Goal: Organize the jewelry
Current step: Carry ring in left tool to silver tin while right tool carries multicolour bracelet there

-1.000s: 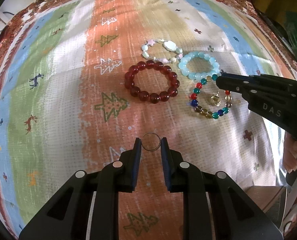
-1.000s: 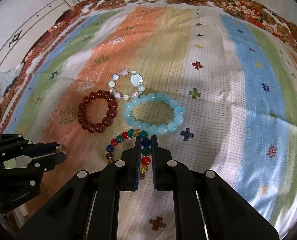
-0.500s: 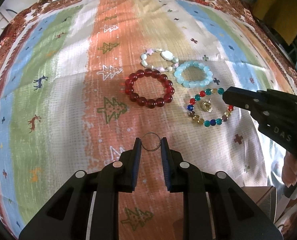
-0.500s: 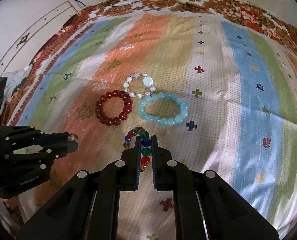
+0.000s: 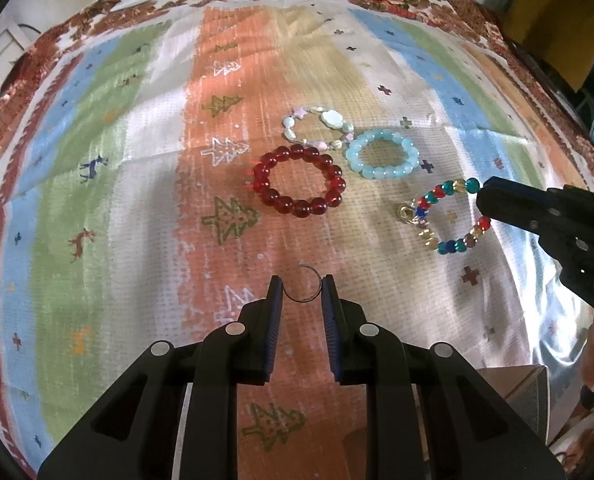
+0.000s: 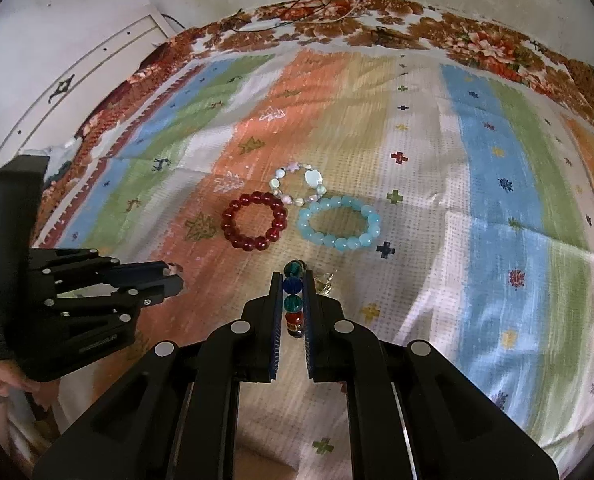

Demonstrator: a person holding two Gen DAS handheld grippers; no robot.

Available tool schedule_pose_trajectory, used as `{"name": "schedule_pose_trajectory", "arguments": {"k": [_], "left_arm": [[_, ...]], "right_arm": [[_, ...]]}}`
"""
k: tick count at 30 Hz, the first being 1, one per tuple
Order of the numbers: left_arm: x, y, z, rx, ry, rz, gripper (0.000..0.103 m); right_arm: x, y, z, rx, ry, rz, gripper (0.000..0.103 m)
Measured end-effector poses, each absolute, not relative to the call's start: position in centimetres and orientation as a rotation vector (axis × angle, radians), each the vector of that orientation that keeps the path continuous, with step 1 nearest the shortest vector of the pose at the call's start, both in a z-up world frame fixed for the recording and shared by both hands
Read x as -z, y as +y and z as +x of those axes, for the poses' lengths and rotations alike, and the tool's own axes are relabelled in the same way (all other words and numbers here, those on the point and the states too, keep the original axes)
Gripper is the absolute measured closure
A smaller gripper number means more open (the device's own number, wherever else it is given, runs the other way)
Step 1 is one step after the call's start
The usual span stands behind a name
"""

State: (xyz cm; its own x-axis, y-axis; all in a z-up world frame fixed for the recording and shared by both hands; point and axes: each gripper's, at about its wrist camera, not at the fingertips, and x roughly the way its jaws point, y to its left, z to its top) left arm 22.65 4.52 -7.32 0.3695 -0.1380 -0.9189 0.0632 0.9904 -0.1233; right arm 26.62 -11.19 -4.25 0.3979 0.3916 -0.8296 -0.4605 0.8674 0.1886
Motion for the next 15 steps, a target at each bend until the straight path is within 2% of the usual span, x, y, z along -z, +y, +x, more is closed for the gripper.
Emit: {"name": "schedule_pose_trajectory", "arguments": {"k": [15], "left_arm": [[4.5,3.6,19.6,0.153,1.097,-0.088,0.084]], "right_arm": [[1.2,-11.8,23.0,-0.558,0.940,-0.085,0.093]]}}
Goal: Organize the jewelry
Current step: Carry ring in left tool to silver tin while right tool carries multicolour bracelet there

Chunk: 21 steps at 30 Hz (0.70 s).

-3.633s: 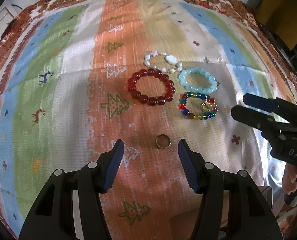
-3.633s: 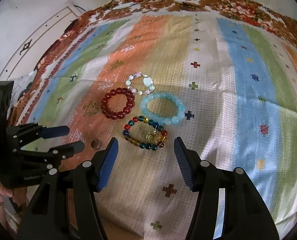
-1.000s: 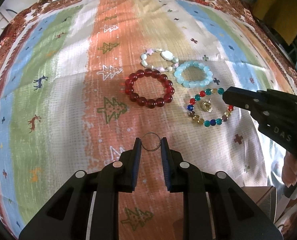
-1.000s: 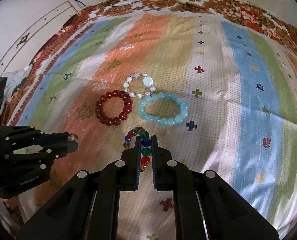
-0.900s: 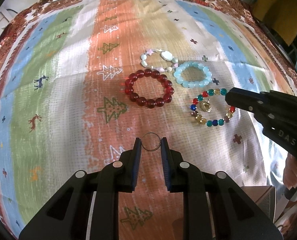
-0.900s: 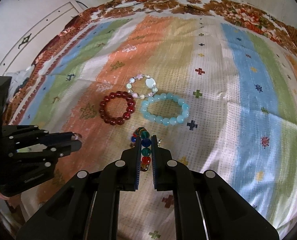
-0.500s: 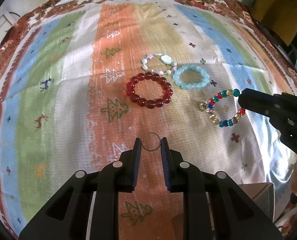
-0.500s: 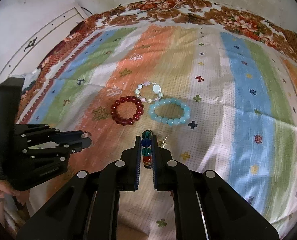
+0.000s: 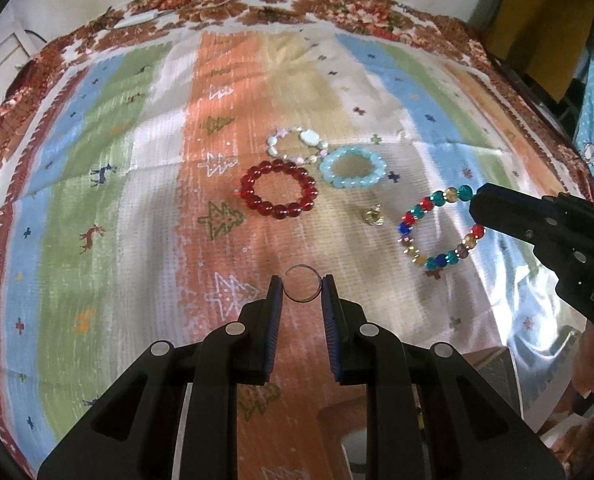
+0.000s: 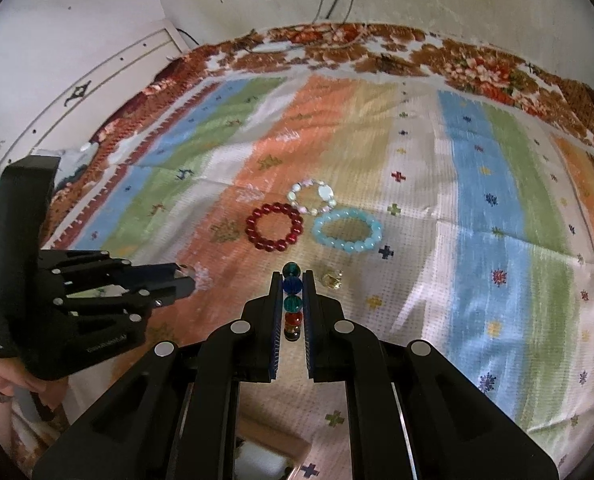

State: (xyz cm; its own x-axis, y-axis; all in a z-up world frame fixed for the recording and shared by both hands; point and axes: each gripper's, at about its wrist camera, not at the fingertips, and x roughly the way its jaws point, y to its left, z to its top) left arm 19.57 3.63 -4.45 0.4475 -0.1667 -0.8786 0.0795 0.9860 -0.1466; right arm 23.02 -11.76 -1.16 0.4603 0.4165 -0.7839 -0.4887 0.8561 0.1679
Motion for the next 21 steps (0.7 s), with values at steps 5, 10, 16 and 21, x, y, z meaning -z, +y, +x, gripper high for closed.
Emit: {"name": "schedule_pose_trajectory", "arguments": {"k": [5,10,16,21], "left_arm": [[3.5,3.3,18.4,0.164,1.069,-0.092,0.084],[2.8,3.1,17.2,0.173,1.043,-0.097,0.084],[1.7,2.8,15.6,0.199,0.996,-0.107,0.084],[1.1,2.4,14.4,0.216,0.971,-0.103,0.084]], "right_arm": [[0.0,-11.8,21.3,-0.577,0.904,-0.091,0.093],[-0.7,-12.2,20.1,-0.591,0.884,-0.078,0.093],[-1.8,-12.6,18.6,-0.616,0.859,-0.071,0.093],[-2.7,-13.0,17.3,-0.635,0.839,-0.060,0.093]]}}
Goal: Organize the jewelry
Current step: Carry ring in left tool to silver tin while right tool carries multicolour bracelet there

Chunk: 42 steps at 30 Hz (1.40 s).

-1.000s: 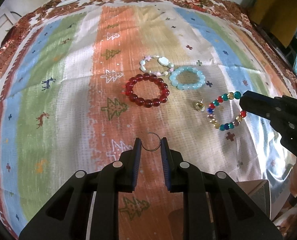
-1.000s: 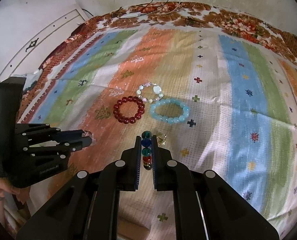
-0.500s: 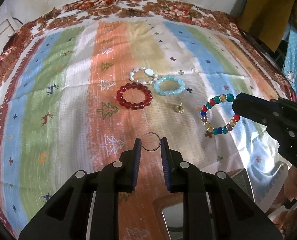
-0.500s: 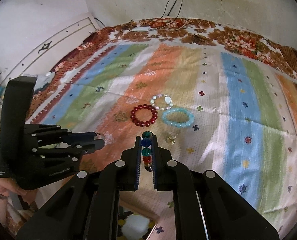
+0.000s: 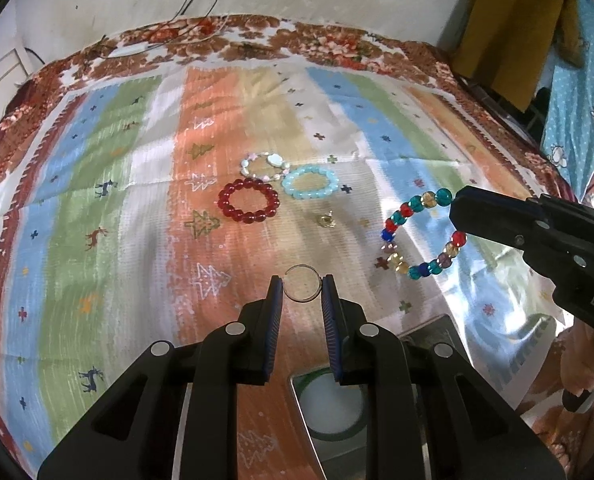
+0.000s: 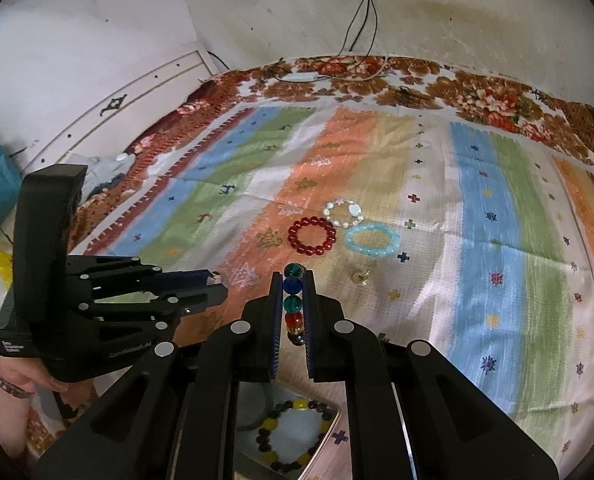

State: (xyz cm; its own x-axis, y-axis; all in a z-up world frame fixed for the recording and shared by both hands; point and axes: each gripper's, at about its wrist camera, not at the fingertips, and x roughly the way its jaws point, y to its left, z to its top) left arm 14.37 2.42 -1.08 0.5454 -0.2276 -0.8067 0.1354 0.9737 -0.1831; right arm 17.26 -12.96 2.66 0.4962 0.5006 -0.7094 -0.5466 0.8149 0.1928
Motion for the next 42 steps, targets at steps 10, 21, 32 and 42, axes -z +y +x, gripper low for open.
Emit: {"name": "schedule_pose_trajectory", "arguments": {"k": [10,21,32,42], "left_arm": [[0.3,1.8,12.4,0.250,0.937,-0.097,0.084],[0.3,0.8,9.6,0.285,0.926,-0.080,0.084],[0.3,-0.1,7.8,0.311,0.924,-0.084,0.084],[1.1,0.6,8.2,0.302,0.993,-0.136,0.077]], "right_arm": [[-2.5,-14.1,15.2,-0.638,0.846,-0.035,0.093],[-2.6,-14.9,12.6,-0.661,0.842,-0.026,0.093],[-1.8,-15.4,10.8,-0.667,0.867,-0.023,0.093],[-0.8,-16.2,10.9,-0.665,0.913,0.013,0.072]]}}
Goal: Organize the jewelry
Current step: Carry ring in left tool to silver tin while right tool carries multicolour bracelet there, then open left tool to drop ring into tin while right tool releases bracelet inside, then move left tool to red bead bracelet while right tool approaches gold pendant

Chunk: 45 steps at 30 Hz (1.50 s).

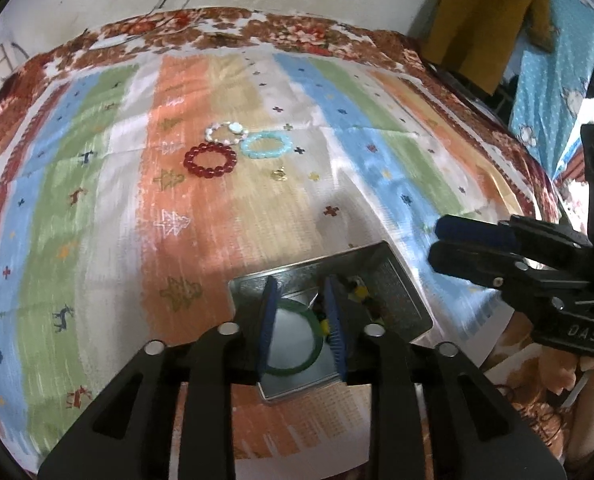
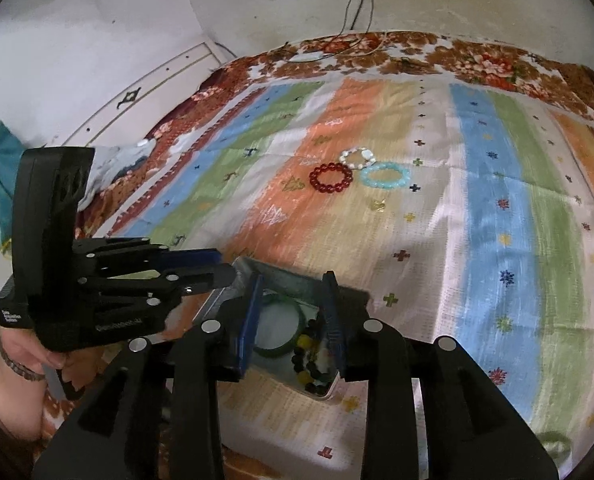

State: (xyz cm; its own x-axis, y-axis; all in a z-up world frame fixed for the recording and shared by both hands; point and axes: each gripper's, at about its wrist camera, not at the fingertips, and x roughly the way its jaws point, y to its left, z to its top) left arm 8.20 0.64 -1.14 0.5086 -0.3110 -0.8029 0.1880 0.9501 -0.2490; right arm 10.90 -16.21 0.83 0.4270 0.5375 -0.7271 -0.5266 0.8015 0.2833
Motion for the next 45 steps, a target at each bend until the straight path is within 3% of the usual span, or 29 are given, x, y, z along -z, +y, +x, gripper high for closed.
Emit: {"name": "schedule_pose_trajectory", "arguments": {"k": [9,15,20,31,45], "left_arm": [[1.2,1.6,8.6,0.287,0.995,-0.172,0.072],[1.3,2.4,9.3,0.251,0.994,-0.177,0.066],[1.7,3.4,10.5,0.204,1.009,-0.170,0.057],[1.7,3.9,13.1,0.142,1.007,-0.116,0.040],[2.1,5.1,16.7,0.100,1.020,-0.098,0.039]], "right_arm": [[-0.1,-16.7,12.0,-0.626,0.934,0.030,0.072],[0.1,-17.0,13.1,-0.594,0.934,0.020,0.065],[0.4,-16.5,14.3,-0.580,0.937,-0.011,0.057],[1.0,-15.6,16.4,-0.567,0.946,-0.042,0.050],[2.1,-13.9,19.6,-0.543,0.970,-0.095,0.045]]}}
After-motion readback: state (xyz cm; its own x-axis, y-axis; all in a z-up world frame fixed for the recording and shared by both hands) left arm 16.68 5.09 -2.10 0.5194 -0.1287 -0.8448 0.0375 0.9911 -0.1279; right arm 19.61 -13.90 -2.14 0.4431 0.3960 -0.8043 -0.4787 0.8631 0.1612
